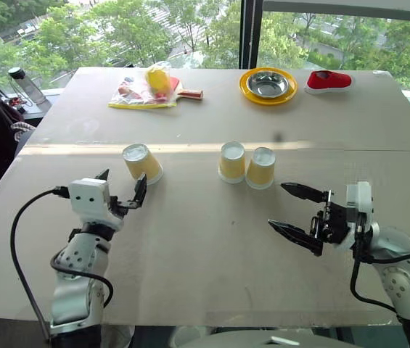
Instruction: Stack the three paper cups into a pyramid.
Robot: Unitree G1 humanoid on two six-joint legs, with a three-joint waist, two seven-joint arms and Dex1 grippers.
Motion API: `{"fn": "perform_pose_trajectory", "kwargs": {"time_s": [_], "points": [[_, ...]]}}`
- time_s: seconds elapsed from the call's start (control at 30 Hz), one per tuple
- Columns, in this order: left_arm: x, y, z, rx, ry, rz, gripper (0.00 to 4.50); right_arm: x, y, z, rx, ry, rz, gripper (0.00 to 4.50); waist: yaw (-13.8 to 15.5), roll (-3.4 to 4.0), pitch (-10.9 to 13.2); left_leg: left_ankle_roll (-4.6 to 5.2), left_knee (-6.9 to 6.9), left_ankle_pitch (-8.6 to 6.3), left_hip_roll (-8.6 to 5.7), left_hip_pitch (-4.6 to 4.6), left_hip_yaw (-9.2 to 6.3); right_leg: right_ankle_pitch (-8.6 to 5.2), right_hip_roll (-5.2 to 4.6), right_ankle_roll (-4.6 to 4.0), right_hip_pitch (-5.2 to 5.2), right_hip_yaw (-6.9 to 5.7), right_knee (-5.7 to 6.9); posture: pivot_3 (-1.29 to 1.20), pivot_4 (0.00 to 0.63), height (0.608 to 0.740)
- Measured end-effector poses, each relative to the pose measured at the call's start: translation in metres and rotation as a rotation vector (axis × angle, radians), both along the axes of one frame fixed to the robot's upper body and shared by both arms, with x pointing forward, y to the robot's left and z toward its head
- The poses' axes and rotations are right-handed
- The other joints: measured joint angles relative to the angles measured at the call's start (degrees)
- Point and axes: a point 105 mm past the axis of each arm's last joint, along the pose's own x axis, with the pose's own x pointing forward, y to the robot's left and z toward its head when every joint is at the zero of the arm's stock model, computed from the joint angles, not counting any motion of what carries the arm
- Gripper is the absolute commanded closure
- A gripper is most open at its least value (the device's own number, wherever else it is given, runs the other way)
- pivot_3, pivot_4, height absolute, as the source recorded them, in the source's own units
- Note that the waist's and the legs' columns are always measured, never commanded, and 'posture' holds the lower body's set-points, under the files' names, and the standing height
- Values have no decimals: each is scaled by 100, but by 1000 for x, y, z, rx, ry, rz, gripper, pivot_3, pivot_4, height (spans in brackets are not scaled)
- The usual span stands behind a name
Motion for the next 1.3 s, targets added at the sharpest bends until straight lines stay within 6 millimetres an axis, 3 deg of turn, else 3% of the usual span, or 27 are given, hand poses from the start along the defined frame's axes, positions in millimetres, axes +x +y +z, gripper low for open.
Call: {"fn": "perform_pose_trajectory", "kwargs": {"time_s": [0.37,0.63,0.87,1.07,1.17,1.23,1.3], "points": [[22,-7,14,1,-29,-32,0,2,-2,0,5,-16,-42,43,-4,-1,0,0,1,0,0,1,-2,0,1,0,-2,-1,4,0,150,740],[29,4,11,-31,-15,62,0,3,-2,1,7,-27,-52,43,-3,-3,0,0,1,0,0,0,-2,0,1,0,-2,-1,5,0,150,740],[35,4,15,-13,-14,83,0,3,-1,2,8,-31,-50,43,-3,-4,-1,0,2,0,0,0,-1,0,1,0,-2,-1,7,0,150,740],[42,4,7,-4,27,93,0,4,0,3,13,-33,-48,43,-8,-4,-1,0,3,0,0,0,-1,0,1,0,-4,-1,8,0,150,740],[43,7,2,-8,41,104,784,3,3,2,17,-27,-36,0,-9,-4,-1,0,3,0,0,0,-1,0,1,0,-5,0,9,0,150,740],[43,8,1,-9,42,107,1661,3,4,2,19,-30,-34,0,-6,-5,-2,0,4,0,0,0,-1,0,1,0,-5,-1,9,0,150,740],[43,11,0,-7,37,112,1661,3,4,3,18,-34,-35,0,-4,-7,-3,0,4,0,0,0,-2,0,1,0,-4,-2,9,0,150,740]]}}
